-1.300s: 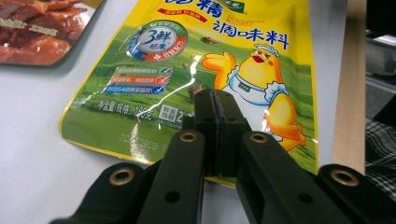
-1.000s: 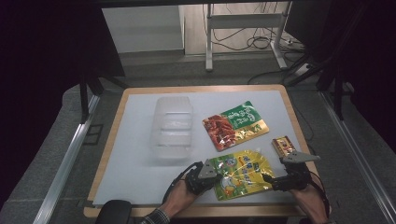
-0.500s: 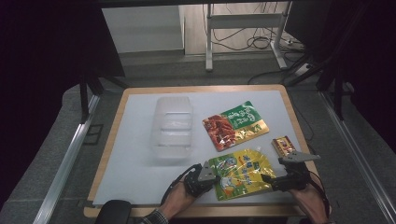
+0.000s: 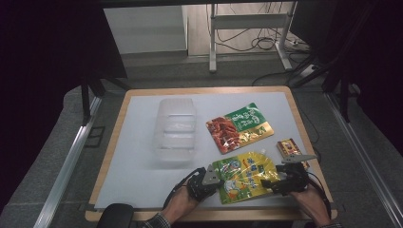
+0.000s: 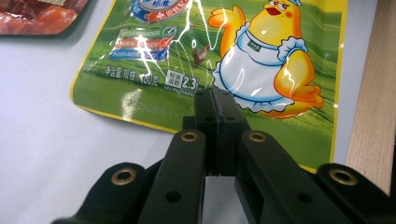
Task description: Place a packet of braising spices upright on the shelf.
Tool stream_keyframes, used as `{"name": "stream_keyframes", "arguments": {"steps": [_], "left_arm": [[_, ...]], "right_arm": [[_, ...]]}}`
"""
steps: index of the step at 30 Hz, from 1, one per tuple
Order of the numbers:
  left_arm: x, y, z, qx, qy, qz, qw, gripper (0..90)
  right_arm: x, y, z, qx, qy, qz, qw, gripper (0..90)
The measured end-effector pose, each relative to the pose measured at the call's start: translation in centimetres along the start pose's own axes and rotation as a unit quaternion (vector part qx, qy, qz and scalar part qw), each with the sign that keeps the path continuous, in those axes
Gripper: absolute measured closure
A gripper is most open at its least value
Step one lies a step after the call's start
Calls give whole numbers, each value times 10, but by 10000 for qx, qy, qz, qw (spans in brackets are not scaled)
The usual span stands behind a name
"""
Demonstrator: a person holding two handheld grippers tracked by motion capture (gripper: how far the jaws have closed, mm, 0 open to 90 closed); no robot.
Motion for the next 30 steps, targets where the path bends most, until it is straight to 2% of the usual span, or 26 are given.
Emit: {"name": "stream_keyframes", "arguments": {"steps": [2,7,10,13,15,17,18,19,21,23,24,27,30], "left_arm": [[0,0,0,-11,8,-7,10000,900],[0,0,0,8,3,-11,10000,900],[0,1,0,-24,9,-27,10000,900],[-1,1,2,-45,49,-21,10000,900],[-1,1,2,-57,63,-23,10000,900],[-1,2,3,-139,100,-112,9998,898],[-2,1,4,-129,37,-69,9999,884],[-3,1,4,-128,20,-66,9999,840],[-4,1,6,-141,-28,-70,9999,790],[-6,0,5,-135,-96,-34,9999,738],[-7,0,5,-77,-104,22,9999,707],[-14,-1,5,-92,-83,33,9999,606],[-22,1,4,-2,-216,59,9997,527]], "right_arm": [[3,-1,-1,59,-127,58,9999,61],[9,-4,4,-129,-231,123,9996,44],[12,-7,8,-42,-534,195,9984,51],[12,-11,11,-22,-608,181,9980,67],[11,-15,12,105,-682,128,9975,82],[7,-19,14,130,-506,56,9986,191],[5,-20,14,106,-412,10,9991,239],[0,-22,14,87,-299,-58,9995,348],[-4,-24,12,71,-245,-190,9995,451],[-8,-27,14,-100,-165,-352,9992,523],[-10,-28,16,-151,-91,-377,9991,556],[-12,-32,20,-300,84,-454,9985,683],[-15,-35,22,-196,57,-496,9986,798]]}}
Point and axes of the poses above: each handheld gripper's, and its own axes: x roughly forward along the jaws, y roughly out of its underside, z roughly to its left, the point moved 1 cm from there along x, roughly forward along the jaws, and after that the axes turned 1 degree about y, right-handed, at the moved point
